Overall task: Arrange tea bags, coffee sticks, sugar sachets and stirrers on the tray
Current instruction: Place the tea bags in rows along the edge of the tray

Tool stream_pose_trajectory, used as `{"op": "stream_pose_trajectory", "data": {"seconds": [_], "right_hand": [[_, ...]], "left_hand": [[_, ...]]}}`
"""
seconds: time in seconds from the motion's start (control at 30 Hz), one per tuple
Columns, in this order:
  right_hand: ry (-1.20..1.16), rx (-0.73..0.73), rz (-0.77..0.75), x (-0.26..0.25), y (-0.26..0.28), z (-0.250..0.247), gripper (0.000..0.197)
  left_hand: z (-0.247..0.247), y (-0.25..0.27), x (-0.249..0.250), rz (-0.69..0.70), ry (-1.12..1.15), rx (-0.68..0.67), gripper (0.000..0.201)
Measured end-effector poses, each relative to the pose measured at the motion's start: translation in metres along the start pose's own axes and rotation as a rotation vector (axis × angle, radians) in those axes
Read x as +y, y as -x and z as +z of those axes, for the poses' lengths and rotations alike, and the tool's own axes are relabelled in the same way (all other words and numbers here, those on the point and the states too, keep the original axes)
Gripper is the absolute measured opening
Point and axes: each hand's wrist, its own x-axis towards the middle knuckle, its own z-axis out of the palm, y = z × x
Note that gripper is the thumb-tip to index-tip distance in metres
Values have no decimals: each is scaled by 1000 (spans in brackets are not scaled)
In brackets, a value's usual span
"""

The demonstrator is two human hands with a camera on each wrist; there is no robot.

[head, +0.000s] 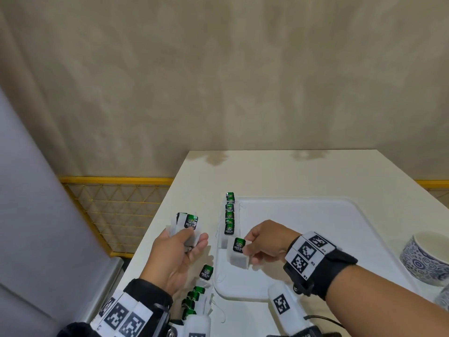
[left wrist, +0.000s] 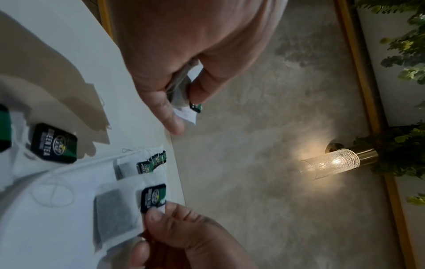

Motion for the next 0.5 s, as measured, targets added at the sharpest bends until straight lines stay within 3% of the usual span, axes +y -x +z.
{"op": "stream_pose_trajectory", "data": {"seconds": [0.2, 0.33, 0.5], "right_hand": [[72, 35, -25, -19, -5, 11, 17], [362, 152, -91, -23, -20, 17, 7], [478, 205, -25, -24, -33, 14, 14]], "left_hand": [[3, 2, -3, -27, -19, -34, 35], [1, 0, -2, -44, -27, -26, 37], [-2, -2, -2, -58, -35, -28, 33]]}}
